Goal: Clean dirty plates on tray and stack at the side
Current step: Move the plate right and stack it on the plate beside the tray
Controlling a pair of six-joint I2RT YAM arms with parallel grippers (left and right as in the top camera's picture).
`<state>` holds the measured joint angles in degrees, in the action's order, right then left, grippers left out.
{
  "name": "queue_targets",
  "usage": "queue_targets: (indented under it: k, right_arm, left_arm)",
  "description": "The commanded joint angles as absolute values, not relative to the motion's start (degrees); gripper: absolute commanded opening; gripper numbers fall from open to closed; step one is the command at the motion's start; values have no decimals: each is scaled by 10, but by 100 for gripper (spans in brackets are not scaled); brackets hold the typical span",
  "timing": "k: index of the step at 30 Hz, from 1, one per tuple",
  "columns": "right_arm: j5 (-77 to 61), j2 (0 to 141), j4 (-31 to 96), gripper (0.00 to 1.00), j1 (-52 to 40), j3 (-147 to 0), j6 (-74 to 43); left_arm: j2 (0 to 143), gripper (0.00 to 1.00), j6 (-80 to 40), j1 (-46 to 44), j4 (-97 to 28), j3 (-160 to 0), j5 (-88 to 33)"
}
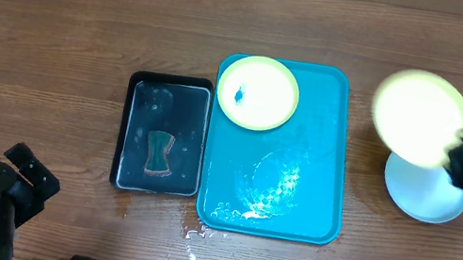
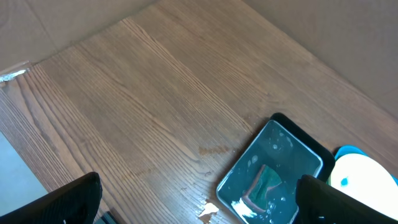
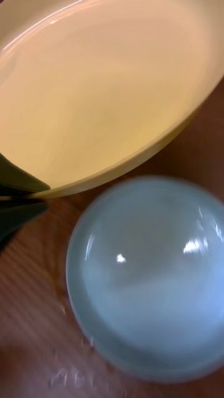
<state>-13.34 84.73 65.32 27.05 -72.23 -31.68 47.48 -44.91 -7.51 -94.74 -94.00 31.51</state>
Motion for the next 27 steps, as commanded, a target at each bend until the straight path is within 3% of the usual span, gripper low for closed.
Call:
queue_targets:
  k: [1,8,9,10,11,14,17,20,22,27]
  right_arm:
    - [-119,897,673,4,358,-720,-252]
    - [-100,940,631,4,410,-643,-252]
    - [-99,940,626,9,409,-637,-252]
    - [-101,940,618,24,406,-633,-252]
    - [-105,940,612,30,403,-632,-250]
    - [-139,931,614,40,386,-641,-209]
    - [-159,900,620,43,358,-650,-207]
    - [-214,857,622,46,316,-662,-172]
    - [-268,800,604,47,232,-674,-128]
    - [-236,766,523,56,59,-676,-117]
  left_arm:
    - [476,100,-459,-75,-947,-940,315]
    - [476,100,-459,-75,-947,-940,315]
    - [476,100,-459,-75,-947,-940,315]
    - [476,100,-459,-75,-947,-940,315]
    - [476,100,-459,-75,-947,-940,315]
    - [476,100,-459,-75,-947,-940,315]
    - [476,100,-459,-75,-947,-940,315]
    - [476,100,-459,-75,-947,-940,315]
    - [476,100,-459,-75,-947,-940,315]
    - [476,100,-459,-75,-947,-940,315]
